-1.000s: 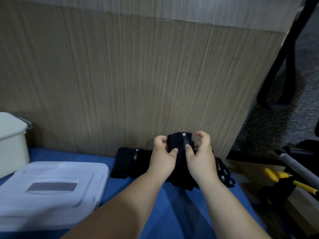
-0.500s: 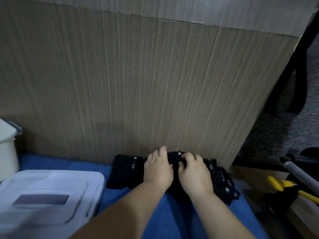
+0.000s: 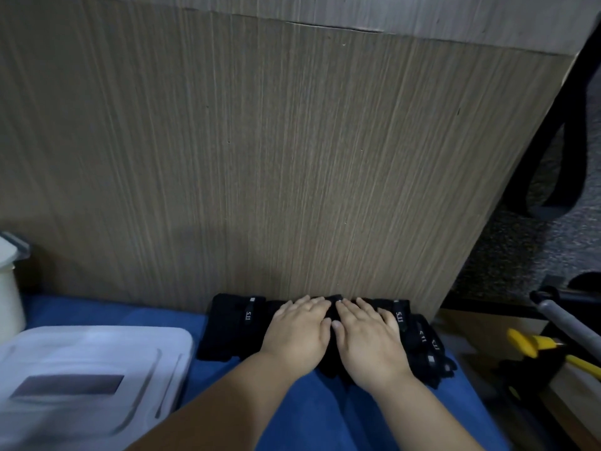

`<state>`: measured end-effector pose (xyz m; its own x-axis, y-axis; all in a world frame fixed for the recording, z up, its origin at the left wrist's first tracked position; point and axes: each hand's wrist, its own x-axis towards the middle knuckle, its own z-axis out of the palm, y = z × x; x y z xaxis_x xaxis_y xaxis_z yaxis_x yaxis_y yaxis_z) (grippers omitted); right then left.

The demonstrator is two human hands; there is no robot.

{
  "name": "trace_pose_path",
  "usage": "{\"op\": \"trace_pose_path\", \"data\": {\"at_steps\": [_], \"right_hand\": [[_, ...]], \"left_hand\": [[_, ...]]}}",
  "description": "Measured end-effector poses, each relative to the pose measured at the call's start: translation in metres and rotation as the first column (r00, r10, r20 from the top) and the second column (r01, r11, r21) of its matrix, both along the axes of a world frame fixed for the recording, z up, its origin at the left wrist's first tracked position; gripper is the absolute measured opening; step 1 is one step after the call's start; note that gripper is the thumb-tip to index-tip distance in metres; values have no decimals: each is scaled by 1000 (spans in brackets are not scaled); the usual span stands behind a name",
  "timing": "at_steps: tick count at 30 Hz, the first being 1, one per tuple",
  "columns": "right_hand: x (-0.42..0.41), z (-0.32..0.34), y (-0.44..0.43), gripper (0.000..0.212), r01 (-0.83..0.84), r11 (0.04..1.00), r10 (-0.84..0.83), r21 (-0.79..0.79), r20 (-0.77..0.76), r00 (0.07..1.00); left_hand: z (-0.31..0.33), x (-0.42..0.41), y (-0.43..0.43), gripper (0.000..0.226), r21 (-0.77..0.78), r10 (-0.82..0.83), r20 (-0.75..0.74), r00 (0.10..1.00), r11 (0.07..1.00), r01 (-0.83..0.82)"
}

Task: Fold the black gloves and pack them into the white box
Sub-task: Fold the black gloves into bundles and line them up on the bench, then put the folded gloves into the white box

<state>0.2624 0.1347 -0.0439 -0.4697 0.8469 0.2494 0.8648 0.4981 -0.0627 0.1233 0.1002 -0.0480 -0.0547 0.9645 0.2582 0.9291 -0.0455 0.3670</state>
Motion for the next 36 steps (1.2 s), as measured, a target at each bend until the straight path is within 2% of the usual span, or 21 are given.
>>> {"op": "trace_pose_path", "data": {"at_steps": [3, 8, 16, 20, 31, 36], "right_hand": [[1, -4, 0, 95, -2, 1000, 2, -3, 33, 999], [-2, -10, -3, 94, 4, 1000, -3, -10, 34, 999], [-2, -14, -1, 92, 22, 1000, -22, -15, 27, 999], [-4, -8, 0, 94, 19, 1000, -19, -23, 22, 1000], [-7, 26, -16, 90, 19, 999, -13, 50, -120, 993], [-29, 40, -42, 79, -24, 995, 45, 100, -216, 975]], "left_hand": [[-5, 0, -2, 49, -99, -5, -44, 999, 995, 1], [-11, -1, -3, 51, -171, 6, -102, 995, 985, -24], [-7, -1, -2, 51, -261, -10, -133, 991, 965, -25], [0, -2, 0, 52, -297, -26, -101, 995, 955, -5], [26, -15, -14, 51, -185, 10, -6, 1000, 983, -10], [29, -44, -45, 49, -126, 138, 50, 989, 983, -131]]}}
